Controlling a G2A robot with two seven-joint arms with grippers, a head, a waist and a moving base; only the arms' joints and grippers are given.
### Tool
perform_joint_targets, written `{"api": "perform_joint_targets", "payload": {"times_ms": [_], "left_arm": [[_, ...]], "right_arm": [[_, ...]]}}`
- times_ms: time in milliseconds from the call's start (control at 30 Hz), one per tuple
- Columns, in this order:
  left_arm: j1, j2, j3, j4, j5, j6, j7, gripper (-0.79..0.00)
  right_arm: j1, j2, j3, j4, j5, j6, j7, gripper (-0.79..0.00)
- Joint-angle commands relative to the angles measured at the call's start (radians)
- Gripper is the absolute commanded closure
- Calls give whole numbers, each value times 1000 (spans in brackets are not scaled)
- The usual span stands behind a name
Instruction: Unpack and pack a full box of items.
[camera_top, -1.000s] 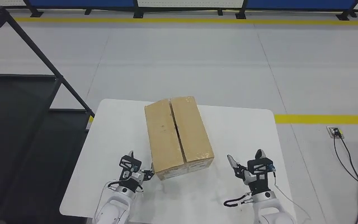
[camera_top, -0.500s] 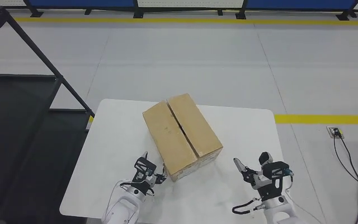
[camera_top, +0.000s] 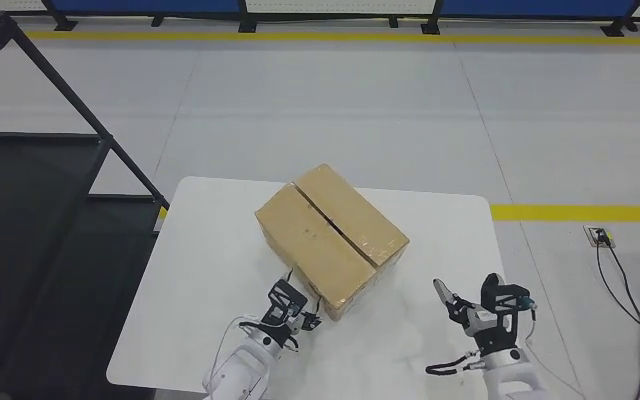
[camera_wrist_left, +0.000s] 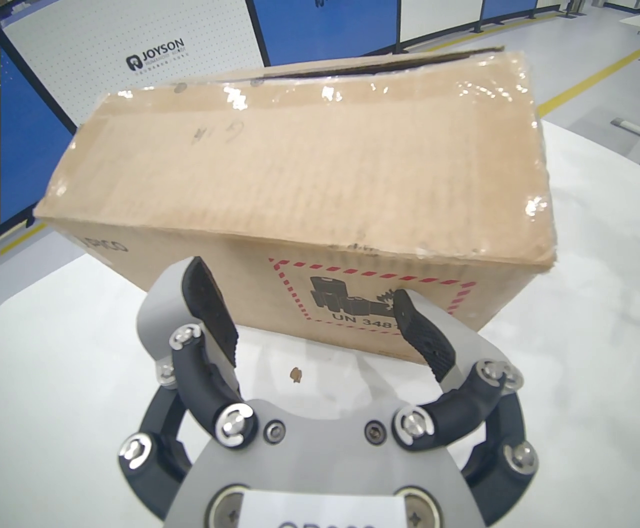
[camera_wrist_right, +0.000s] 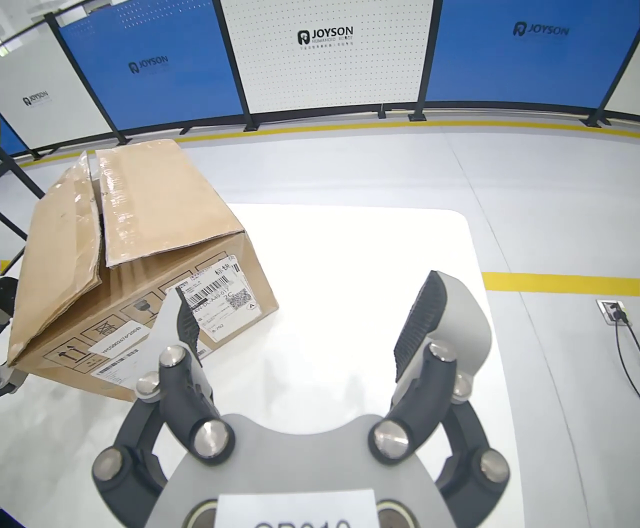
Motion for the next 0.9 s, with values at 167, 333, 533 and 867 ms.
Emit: {"api": "perform_joint_targets", "payload": {"times_ms": [167,333,533,867], "left_arm": [[12,0,-16,-2,44,45,21,-785],[66,12,-149,-48,-43,119,51,-785],[122,24,-319,-91,-139,184,97,-785],[144,29,-412,-105,-197,212,98,-785]], "right_arm": [[0,0,0,1,1,-3,-2,-785],[10,0,-28,-13,107,-136,32,-785],[77,-10,-56,30,555,-237,212,-785],[90,-10,-56,38,607,-256,255,-785]]}}
